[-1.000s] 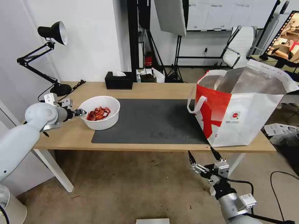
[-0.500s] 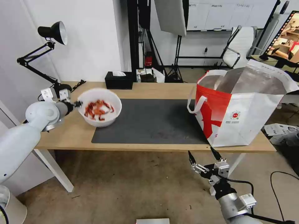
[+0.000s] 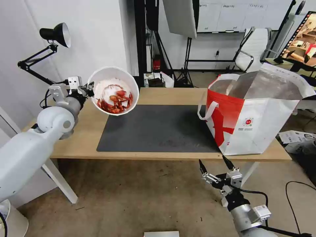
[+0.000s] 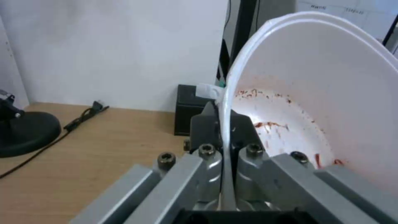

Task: Pick up the trash from the table and place it into the takeout bag.

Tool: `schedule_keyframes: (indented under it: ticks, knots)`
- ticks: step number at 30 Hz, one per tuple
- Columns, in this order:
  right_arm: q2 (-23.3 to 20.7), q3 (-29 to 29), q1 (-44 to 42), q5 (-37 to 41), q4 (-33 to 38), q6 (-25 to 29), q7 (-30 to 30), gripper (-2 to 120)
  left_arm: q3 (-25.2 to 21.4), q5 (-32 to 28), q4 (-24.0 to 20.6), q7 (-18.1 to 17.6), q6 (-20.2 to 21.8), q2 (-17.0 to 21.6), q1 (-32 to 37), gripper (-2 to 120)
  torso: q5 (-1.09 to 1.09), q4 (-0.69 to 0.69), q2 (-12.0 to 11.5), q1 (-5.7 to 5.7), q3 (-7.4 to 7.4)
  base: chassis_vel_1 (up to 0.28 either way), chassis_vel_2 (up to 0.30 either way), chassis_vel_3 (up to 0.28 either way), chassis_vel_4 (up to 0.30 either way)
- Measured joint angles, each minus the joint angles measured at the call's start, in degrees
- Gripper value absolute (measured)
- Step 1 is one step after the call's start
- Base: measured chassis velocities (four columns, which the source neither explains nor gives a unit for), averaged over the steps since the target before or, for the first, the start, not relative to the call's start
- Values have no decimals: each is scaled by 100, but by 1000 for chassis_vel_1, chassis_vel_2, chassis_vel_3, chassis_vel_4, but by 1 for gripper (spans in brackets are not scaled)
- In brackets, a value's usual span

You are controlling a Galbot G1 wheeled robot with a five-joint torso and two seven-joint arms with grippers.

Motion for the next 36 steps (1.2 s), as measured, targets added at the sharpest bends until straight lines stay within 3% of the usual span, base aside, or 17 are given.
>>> schedule_keyframes:
  ticks: [6, 9, 10, 12, 13, 16, 17, 19, 20, 22, 27, 28, 32, 36]
  knots:
    - [0, 0, 0, 0, 0, 0, 0, 100, 250, -352, -209, -33, 158, -68, -493, 0, 1, 1, 0, 0, 0, 0, 0, 0, 0]
    - [-1, 0, 0, 0, 0, 0, 1, 100, 909, -868, -285, -311, 334, -405, -1398, 0, 3, 0, 0, 0, 0, 0, 0, 0, 0]
    - [-1, 0, 0, 0, 0, 0, 1, 100, 909, -868, -285, -311, 334, -405, -1398, 0, 3, 0, 0, 0, 0, 0, 0, 0, 0]
    - [0, 0, 0, 0, 0, 0, 1, 100, 1354, -1374, -197, -579, 476, -829, -2082, 0, 0, -1, 0, 0, 0, 0, 0, 0, 0]
    - [0, 0, 0, 0, 0, 0, 1, 100, 1354, -1374, -197, -579, 476, -829, -2082, 0, 0, -1, 0, 0, 0, 0, 0, 0, 0]
    - [-1, 0, 1, 0, 0, 0, 0, 100, 1905, -1984, 87, -898, 589, -1554, -3085, 0, 4, -2, 0, 1, 0, 0, 0, 0, 0]
    - [-1, 0, 1, 0, 0, 0, 0, 100, 1905, -1984, 87, -898, 589, -1554, -3085, 0, 4, -2, 0, 1, 0, 0, 0, 0, 0]
    - [-1, 0, 0, 1, 0, 0, 0, 100, 2211, -2298, 455, -1126, 608, -2257, -3696, 0, 5, -3, 0, 0, 1, 0, 0, 0, 0]
    - [-1, 0, 0, 1, 0, 0, 0, 100, 2211, -2298, 455, -1126, 608, -2257, -3696, 0, 5, -3, 0, 0, 1, 0, 0, 0, 0]
    - [0, 0, 0, 0, 0, 0, 0, 100, 2375, -2433, 815, -1208, 624, -2806, -4065, 0, 5, -4, 0, 1, 0, 0, 0, 0, 0]
    - [0, 0, 0, 0, 0, 0, 0, 100, 2768, -2263, 1384, -1213, 642, -3638, -4399, 0, 3, -2, 0, 1, 0, 0, 0, 0, 0]
    - [0, 0, 0, 0, 0, 0, 0, 100, 2768, -2263, 1384, -1213, 642, -3638, -4399, 0, 3, -2, 0, 1, 0, 0, 0, 0, 0]
    - [0, 0, 0, 0, 0, 0, 0, 100, 3131, -1564, 1935, -1155, 609, -4370, -4413, 0, 3, -2, -1, 1, 0, 0, 0, 0, 0]
    - [0, 0, 0, 0, 0, 0, 0, 100, 3379, -1011, 2258, -932, 385, -4702, -4376, 0, 3, -3, -1, 0, 0, 0, 0, 0, 0]
